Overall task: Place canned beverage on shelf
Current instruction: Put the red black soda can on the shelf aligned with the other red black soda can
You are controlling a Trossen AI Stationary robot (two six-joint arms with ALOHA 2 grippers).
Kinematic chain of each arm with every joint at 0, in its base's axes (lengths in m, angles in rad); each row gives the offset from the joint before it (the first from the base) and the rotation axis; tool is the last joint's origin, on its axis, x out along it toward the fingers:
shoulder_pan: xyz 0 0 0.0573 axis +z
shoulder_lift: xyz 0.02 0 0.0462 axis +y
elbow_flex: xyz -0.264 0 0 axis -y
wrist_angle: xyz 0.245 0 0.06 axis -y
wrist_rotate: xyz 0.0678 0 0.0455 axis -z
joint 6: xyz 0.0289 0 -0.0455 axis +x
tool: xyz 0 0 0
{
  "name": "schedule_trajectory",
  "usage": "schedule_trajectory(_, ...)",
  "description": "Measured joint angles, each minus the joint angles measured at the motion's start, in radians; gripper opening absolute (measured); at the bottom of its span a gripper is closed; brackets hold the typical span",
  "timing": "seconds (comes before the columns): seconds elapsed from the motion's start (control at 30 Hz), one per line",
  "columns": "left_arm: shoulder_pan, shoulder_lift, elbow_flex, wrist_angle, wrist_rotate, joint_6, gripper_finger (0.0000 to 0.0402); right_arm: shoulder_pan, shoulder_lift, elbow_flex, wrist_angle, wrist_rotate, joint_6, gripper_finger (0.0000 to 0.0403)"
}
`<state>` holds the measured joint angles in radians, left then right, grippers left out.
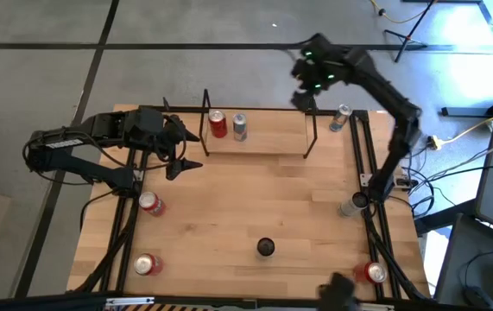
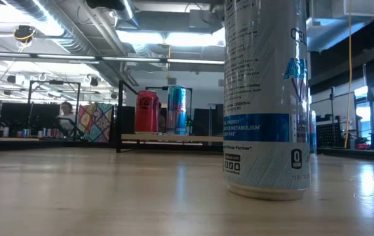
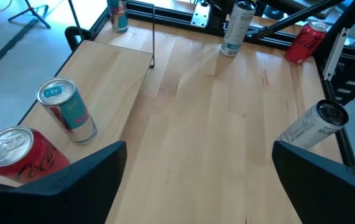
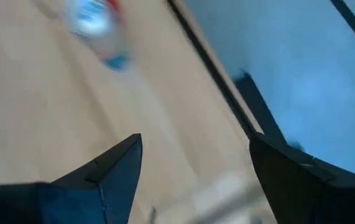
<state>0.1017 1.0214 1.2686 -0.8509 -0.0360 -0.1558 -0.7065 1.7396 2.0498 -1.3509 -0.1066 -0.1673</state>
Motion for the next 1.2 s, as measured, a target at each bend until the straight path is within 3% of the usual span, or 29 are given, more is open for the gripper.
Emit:
schedule_trajectory(0.2, 0.0, 0.0, 0.0, 0.0, -0.007, 0.008, 0.0391, -0.166, -0.195, -0.232, -0.003, 0.112, 0.075, 0.0285)
schedule_trajectory(0.4, 0.0, 0.0, 0.0, 0.0, -0.008, 0.009, 0.0391, -0.314, -0.295, -0.392, -0.029, 0.122, 0.211, 0.0285)
schedule_trajectory(0.87, 0.0, 0.0, 0.0, 0.0, -0.005, 0.003, 0.0391, -0.354, -0.263, -0.575, 0.102, 0.272, 0.223, 0.0285)
schedule_trajectory(1.2, 0.0, 0.0, 0.0, 0.0, -0.003, 0.001, 0.0391, -0.348, -0.203, -0.614, 0.106, 0.278, 0.188, 0.0285)
